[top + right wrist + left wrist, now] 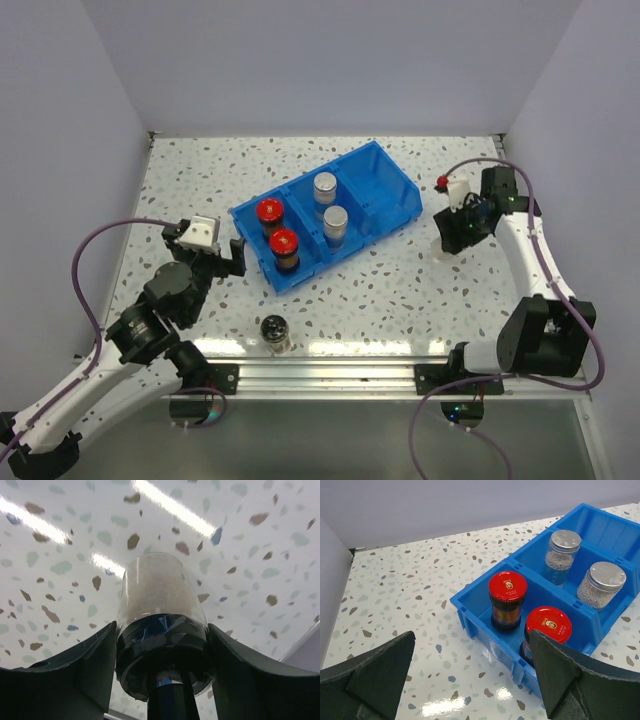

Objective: Organize the condiment bottles

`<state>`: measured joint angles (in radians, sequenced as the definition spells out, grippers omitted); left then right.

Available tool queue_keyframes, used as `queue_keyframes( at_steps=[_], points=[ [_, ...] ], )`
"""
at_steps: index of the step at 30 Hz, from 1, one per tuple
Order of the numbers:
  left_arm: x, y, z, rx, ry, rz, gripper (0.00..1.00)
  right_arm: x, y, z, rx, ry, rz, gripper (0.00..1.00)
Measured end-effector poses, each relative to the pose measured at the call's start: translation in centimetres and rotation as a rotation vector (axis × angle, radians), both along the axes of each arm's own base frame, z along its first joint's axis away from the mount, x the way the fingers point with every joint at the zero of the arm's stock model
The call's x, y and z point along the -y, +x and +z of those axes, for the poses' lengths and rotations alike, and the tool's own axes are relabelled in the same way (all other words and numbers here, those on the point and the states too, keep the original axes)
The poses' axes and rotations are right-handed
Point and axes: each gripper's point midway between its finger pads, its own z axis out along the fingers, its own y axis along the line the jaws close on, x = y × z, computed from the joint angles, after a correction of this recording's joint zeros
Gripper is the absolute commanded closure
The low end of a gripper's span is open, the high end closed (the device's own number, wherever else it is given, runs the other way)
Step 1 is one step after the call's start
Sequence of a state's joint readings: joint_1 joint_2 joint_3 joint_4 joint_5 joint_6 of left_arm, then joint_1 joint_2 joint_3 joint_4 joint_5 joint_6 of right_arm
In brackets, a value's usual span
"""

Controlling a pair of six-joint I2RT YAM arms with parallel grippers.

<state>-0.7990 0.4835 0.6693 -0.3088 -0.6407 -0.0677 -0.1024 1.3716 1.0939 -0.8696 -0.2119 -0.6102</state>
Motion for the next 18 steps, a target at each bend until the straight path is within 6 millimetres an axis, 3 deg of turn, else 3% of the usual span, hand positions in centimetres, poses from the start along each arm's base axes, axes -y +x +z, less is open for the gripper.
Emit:
queue_keyframes(
  at_steps=[6,10,14,18],
  points=[
    [-0.3,0.2,-0.2,-0.005,0.01,0.022,0.0,-3.1,5.0,7.6,0.22,0.061,0.071,1.0],
    [-0.3,0.3,-0.5,-0.014,0.021,0.033,0.0,-7.8,8.1,11.2,0.315,0.1,0.151,1.0],
    [-0.3,0.5,-0.7,-0.021,0.03,0.039,0.0,-12.6,12.7,12.3,0.346,0.129,0.204,1.0],
    [-0.2,0.6,-0.9,-0.027,0.036,0.036,0.0,-15.6,17.9,10.7,0.34,0.125,0.213,1.0]
  ],
)
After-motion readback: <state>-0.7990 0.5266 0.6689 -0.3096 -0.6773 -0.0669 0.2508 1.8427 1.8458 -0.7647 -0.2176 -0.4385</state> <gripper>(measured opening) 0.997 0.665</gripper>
